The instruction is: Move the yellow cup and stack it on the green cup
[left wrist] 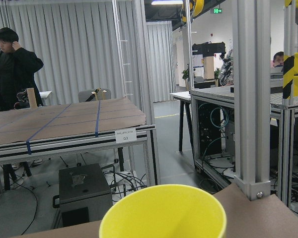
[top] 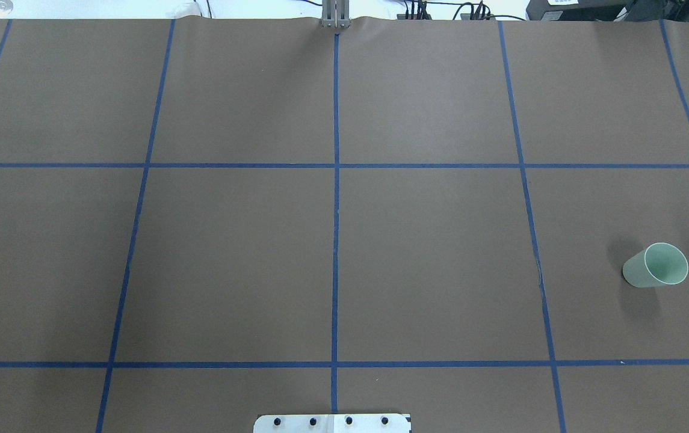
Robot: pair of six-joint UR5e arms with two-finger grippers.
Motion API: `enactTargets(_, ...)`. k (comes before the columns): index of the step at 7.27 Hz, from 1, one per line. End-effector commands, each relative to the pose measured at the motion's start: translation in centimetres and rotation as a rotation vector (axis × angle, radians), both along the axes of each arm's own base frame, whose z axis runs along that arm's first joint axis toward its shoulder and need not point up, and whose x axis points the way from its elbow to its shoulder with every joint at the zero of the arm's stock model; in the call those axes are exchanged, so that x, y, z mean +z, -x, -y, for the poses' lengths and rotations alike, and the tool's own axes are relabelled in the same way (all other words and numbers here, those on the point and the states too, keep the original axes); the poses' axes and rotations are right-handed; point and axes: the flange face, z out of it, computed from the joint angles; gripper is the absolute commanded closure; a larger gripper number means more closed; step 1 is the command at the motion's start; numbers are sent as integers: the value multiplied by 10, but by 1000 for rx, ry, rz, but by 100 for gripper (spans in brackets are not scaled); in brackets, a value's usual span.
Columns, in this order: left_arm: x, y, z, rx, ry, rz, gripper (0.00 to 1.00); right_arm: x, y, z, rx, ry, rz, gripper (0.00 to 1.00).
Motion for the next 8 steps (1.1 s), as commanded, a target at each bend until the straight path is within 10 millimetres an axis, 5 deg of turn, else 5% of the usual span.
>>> enactTargets(1,0,0,0,3,0,-12,67,0,0,0,0,1,0,0)
enactTargets(8,-3,20,-9,122,52,1,81,-1,0,0,2,2,2,0)
